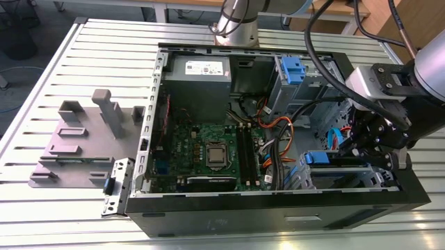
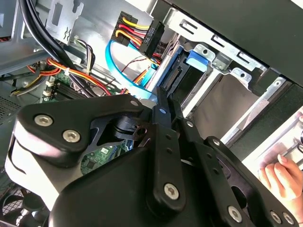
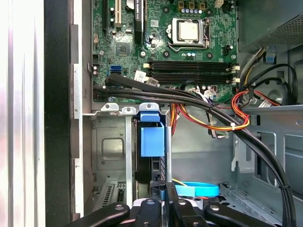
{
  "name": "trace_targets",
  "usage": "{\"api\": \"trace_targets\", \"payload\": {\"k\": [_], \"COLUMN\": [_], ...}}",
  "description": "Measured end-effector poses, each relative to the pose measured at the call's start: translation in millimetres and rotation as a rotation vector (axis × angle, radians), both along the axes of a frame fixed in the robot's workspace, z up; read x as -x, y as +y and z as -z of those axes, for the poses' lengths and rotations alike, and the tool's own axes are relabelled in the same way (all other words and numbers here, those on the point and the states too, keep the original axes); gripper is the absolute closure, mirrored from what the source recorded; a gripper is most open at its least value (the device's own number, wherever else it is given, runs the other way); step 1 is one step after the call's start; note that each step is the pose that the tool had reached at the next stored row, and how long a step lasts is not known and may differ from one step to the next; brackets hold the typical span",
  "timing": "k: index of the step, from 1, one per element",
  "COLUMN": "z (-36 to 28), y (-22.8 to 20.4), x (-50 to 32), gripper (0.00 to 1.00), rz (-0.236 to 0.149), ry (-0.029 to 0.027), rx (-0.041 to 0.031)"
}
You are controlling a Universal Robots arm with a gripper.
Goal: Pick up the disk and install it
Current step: 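Insert the first disk wire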
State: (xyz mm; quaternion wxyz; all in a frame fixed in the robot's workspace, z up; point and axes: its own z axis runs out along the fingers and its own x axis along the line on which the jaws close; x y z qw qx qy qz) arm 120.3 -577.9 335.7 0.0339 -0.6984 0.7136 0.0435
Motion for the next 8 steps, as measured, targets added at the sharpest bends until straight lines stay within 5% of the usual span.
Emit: {"api": "trace_targets", "payload": {"k": [8], "z": [2.4], "y": [0.0], "x": [0.0], "gripper": [0.84], "rz": [0.000], "ry": [0.0000], "rx": [-0.0001]}}
